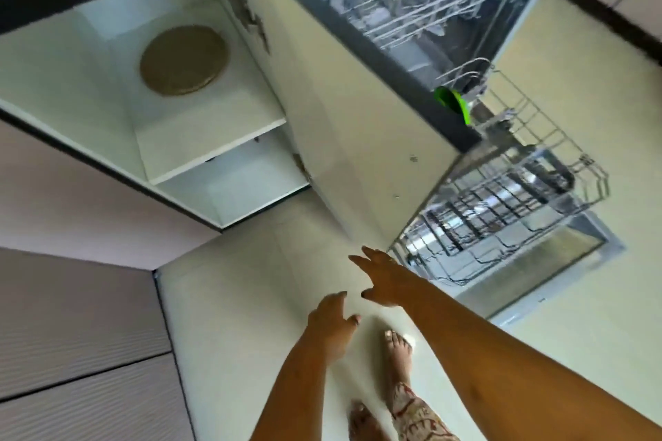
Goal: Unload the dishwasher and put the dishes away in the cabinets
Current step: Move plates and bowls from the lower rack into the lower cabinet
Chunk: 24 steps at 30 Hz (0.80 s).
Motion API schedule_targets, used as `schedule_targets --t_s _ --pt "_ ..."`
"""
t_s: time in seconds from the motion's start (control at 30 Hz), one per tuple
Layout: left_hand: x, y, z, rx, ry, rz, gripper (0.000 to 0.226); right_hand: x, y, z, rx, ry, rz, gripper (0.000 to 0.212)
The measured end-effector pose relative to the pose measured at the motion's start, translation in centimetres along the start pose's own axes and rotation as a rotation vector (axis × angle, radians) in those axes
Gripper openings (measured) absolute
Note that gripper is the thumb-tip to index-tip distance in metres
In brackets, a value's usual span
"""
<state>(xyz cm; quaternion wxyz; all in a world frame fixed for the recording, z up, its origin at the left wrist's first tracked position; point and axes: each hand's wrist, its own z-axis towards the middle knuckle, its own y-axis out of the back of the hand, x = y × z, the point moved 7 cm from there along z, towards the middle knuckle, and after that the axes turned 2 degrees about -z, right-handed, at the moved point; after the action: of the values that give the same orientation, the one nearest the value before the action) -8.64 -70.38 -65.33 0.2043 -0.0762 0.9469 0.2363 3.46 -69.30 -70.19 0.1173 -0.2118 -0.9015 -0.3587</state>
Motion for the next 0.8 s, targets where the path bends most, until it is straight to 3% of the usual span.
schedule_targets --t_s 0.23,0.43,0.67,0.8 --pt "-7.8 -3.8 1.3 0.012 -0.040 -0.069 0.045 -9.5 5.2 -3.6 -0.172 -0.137 0.089 0.063" --pt "-14.4 -5.7 5.1 0.002 -0.092 -0.189 0.039 -16.3 6.2 -2.9 -0.190 -0.229 0.157 0.049" --pt "-18.7 -1.8 12.8 -0.256 0.020 -0.601 0.038 -20.2 11.5 1.1 -0.223 -0.167 0.148 0.051" --pt "-19.8 0.7 17.3 -0.363 0.101 -0.665 0.036 -21.0 15.7 4.9 -0.280 -0.132 0.065 0.062"
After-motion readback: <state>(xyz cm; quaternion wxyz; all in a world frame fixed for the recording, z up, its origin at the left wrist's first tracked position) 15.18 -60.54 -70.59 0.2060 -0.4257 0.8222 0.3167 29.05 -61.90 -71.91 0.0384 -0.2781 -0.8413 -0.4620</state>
